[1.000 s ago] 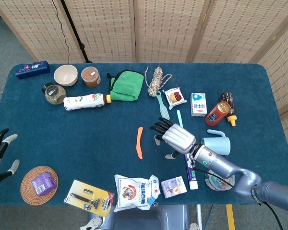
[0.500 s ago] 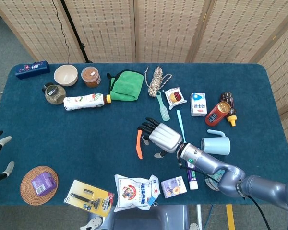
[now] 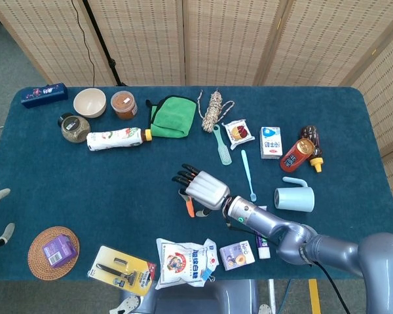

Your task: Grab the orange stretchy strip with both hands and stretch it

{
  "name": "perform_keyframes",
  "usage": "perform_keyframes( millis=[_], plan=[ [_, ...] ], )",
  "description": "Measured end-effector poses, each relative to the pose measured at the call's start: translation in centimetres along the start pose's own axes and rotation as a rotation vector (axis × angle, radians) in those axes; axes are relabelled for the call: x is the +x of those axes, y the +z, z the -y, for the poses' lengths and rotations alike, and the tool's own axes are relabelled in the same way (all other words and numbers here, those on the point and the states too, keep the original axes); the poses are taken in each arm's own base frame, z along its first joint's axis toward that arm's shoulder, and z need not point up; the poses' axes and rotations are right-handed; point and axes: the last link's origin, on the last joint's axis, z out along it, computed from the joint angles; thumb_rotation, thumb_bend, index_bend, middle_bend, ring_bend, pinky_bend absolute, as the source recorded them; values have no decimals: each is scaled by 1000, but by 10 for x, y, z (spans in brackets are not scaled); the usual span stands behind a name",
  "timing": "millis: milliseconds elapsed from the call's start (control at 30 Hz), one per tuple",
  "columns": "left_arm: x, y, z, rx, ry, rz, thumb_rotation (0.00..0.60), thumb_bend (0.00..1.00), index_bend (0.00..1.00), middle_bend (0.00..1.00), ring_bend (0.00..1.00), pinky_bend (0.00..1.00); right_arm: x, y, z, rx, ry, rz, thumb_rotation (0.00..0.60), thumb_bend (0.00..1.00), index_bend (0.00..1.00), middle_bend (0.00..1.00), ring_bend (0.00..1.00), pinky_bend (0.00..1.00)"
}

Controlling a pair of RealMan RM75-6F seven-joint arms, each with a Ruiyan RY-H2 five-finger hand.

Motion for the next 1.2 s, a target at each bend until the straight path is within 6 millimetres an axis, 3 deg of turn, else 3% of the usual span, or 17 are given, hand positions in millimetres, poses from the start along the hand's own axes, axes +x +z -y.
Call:
perform_keyframes(
  millis=[633,1200],
  plan=[
    [-2,-1,6,22,0,6,600,312,197,91,121,35,-20,25,2,28,-97,50,600,127,501,161,111,4],
    [1,-2,7,32,-4,-2,600,311,197,91,121,35,-24,35,4,92,-168,39,600,127,501,165,115,5]
  ],
)
